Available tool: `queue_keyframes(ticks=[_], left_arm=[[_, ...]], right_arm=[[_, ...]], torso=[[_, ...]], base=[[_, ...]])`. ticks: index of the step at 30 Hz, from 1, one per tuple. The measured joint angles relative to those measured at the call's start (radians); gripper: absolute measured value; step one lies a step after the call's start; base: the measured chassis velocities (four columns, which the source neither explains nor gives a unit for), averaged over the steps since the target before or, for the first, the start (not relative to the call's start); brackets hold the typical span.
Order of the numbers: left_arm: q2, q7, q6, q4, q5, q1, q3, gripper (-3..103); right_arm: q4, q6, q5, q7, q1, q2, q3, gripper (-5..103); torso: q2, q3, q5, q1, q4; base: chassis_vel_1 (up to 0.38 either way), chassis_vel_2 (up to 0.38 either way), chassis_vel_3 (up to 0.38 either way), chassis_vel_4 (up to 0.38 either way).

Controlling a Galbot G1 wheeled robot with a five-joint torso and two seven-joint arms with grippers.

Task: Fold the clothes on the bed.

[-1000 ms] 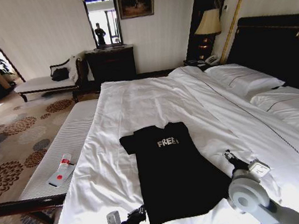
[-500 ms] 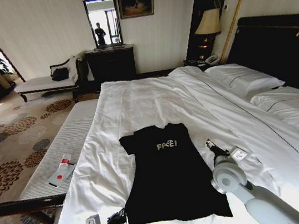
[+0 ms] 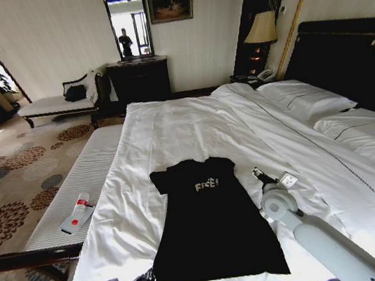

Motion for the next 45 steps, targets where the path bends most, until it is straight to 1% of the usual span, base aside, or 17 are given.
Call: queue_keyframes(ticks=[1,5,9,12,14,16,20,22,25,28,34,37,38,42,43,44,45], left_arm=[[-0.003,-0.009,-0.014,0.017,0.001,-0.031,0.014,-2],[-0.004,-0.012,-0.024,0.024,0.005,-0.056,0.007,14],[-0.004,-0.011,-0.028,0.018,-0.002,-0.07,-0.035,24],[-0.007,-0.02,-0.028,-0.002,-0.05,-0.092,-0.116,41],[-0.007,-0.025,-0.027,-0.005,-0.063,-0.097,-0.129,41],[-0.002,-0.049,-0.014,-0.028,-0.141,-0.13,-0.207,57],[0.007,-0.062,-0.004,-0.041,-0.19,-0.148,-0.271,62],[0.016,-0.075,0.013,-0.059,-0.246,-0.153,-0.323,79],[0.018,-0.079,0.019,-0.068,-0.264,-0.157,-0.34,84],[0.02,-0.092,0.035,-0.089,-0.293,-0.198,-0.35,98],[0.027,-0.11,0.055,-0.102,-0.321,-0.268,-0.351,100],[0.036,-0.111,0.064,-0.094,-0.339,-0.316,-0.37,100],[0.036,-0.111,0.064,-0.094,-0.339,-0.316,-0.37,100],[0.046,-0.11,0.065,-0.073,-0.37,-0.375,-0.391,100],[0.048,-0.109,0.06,-0.069,-0.385,-0.396,-0.396,100],[0.047,-0.114,0.05,-0.069,-0.424,-0.431,-0.404,100],[0.044,-0.13,0.044,-0.077,-0.47,-0.461,-0.412,100]], right_arm=[[-0.038,-0.001,0.022,-0.043,0.036,0.007,-0.014,100],[-0.1,-0.001,0.051,-0.1,0.101,0.018,-0.047,100],[-0.176,0.006,0.068,-0.153,0.178,0.036,-0.085,100],[-0.227,0.001,0.105,-0.192,0.246,0.059,-0.12,100],[-0.228,-0.001,0.111,-0.195,0.252,0.062,-0.126,100],[-0.229,-0.014,0.126,-0.207,0.272,0.077,-0.158,103],[-0.252,-0.026,0.113,-0.209,0.294,0.092,-0.191,101],[-0.303,-0.036,0.088,-0.206,0.317,0.105,-0.221,97],[-0.327,-0.041,0.082,-0.199,0.327,0.108,-0.233,97],[-0.387,-0.044,0.066,-0.197,0.348,0.114,-0.249,91],[-0.401,-0.044,0.066,-0.21,0.354,0.118,-0.258,79],[-0.401,-0.044,0.066,-0.215,0.354,0.125,-0.268,62],[-0.401,-0.044,0.066,-0.215,0.354,0.125,-0.268,62],[-0.411,-0.044,0.062,-0.215,0.354,0.133,-0.279,46],[-0.413,-0.043,0.059,-0.215,0.354,0.134,-0.282,46],[-0.415,-0.043,0.054,-0.215,0.354,0.134,-0.287,35],[-0.417,-0.042,0.05,-0.215,0.355,0.134,-0.291,35]], torso=[[0.0,0.0,-0.0001,0.0,-0.0002],[0.0,0.0,0.0,0.0,0.0001],[0.0,0.0,-0.0001,0.0,-0.0001],[0.0,0.0,-0.0001,0.0,0.0001],[0.0,0.0,-0.0002,0.0,0.0001],[0.0,0.0,-0.0001,0.0,-0.0002],[0.0,0.0,-0.0003,0.0,-0.0003],[0.0,0.0,-0.0001,0.0,0.0002],[0.0,0.0,0.0,0.0,0.0001],[0.0,0.0,0.0,0.0,-0.0002],[0.0,0.0,-0.0001,0.0,-0.0002],[0.0,0.0,0.0,0.0,-0.0001],[0.0,0.0,0.0,0.0,-0.0001],[0.0,0.0,-0.0001,0.0,0.0001],[0.0,0.0,-0.0001,0.0,0.0],[0.0,0.0,-0.0002,0.0,-0.0001],[0.0,0.0,0.0,0.0,-0.0001]], base=[[0.0,0.0,0.0,0.0],[0.0,0.0,0.0,0.0],[0.0,0.0,0.0,0.0],[0.0,0.0,0.0,0.0],[0.0,0.0,0.0,0.0],[0.0,0.0,0.0,0.0],[0.0,0.0,0.0,0.0],[0.0,0.0,0.0,0.0],[0.0,0.0,0.0,0.0],[0.0,0.0,0.0,0.0],[0.0,0.0,0.0,0.0],[0.0,0.0,0.0,0.0],[0.0,0.0,0.0,0.0],[0.0,0.0,0.0,0.0],[0.0,0.0,0.0,0.0],[0.0,0.0,0.0,0.0],[0.0,0.0,0.0,0.0]])
